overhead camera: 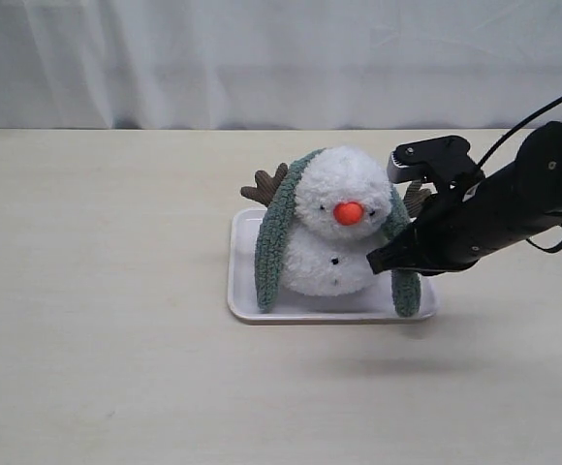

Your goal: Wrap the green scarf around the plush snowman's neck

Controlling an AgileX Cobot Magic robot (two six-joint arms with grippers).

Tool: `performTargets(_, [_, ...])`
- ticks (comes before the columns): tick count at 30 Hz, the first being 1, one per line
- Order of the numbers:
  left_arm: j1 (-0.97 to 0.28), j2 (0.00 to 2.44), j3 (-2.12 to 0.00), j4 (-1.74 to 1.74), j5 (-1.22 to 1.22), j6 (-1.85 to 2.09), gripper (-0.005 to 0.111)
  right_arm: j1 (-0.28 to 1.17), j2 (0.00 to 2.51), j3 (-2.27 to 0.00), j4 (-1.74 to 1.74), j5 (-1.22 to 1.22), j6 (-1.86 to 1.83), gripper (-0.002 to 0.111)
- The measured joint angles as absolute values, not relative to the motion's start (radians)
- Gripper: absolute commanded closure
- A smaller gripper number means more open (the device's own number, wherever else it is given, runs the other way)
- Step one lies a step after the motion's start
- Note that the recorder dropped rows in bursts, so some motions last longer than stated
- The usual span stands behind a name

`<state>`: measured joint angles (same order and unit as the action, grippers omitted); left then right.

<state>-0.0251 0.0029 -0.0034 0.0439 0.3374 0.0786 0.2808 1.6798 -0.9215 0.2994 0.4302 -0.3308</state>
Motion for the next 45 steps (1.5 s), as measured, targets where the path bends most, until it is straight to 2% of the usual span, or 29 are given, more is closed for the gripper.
performTargets(5, [-0.025, 0.003, -0.003, 0.044, 0.337, 0.079, 0.107, 0.281, 1.680, -0.921, 0.349, 0.468, -0.367, 0.076])
performTargets(18, [-0.025, 0.003, -0.003, 0.044, 0.337, 0.079, 0.107, 0.281, 1.663, -0.921, 0.357, 0.543, -0.374, 0.049])
performTargets(34, [-0.025, 0.003, -0.003, 0.044, 0.337, 0.079, 0.107, 0.304, 1.402, -0.921, 0.460, 0.616, -0.414, 0.049])
performTargets(40, [-0.025, 0.003, -0.003, 0.044, 0.337, 0.079, 0.107, 0.470, 1.381, -0.921, 0.487, 0.601, -0.407, 0.049])
performTargets(45, [-0.025, 0.003, -0.003, 0.044, 0.337, 0.079, 0.107, 0.640, 1.439, -0.921, 0.430, 0.482, -0.259, 0.049])
